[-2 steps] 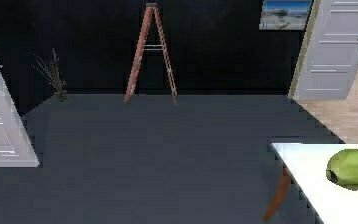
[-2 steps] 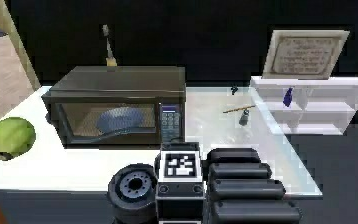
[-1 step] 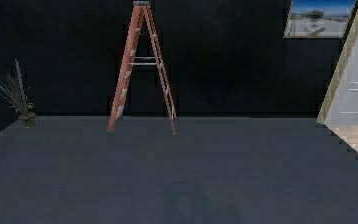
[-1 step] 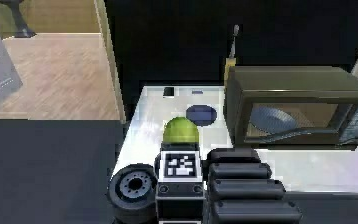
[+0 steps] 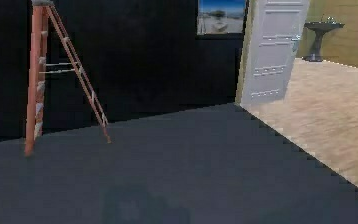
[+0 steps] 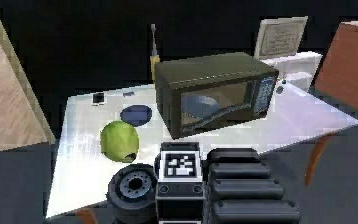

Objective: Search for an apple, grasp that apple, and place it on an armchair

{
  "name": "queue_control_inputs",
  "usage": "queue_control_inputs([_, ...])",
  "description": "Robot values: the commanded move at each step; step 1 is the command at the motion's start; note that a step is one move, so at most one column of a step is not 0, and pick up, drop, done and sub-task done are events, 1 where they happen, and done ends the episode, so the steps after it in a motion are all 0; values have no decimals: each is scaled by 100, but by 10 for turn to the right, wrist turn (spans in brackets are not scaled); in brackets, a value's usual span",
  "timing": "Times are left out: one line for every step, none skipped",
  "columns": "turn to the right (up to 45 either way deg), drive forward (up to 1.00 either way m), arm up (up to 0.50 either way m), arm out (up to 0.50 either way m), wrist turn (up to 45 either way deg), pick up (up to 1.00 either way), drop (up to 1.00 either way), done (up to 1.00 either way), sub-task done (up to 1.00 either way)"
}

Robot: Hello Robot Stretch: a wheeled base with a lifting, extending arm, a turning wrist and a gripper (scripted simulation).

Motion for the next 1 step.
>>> queue_control_inputs([0,90,0,0,0,0,0,0,0])
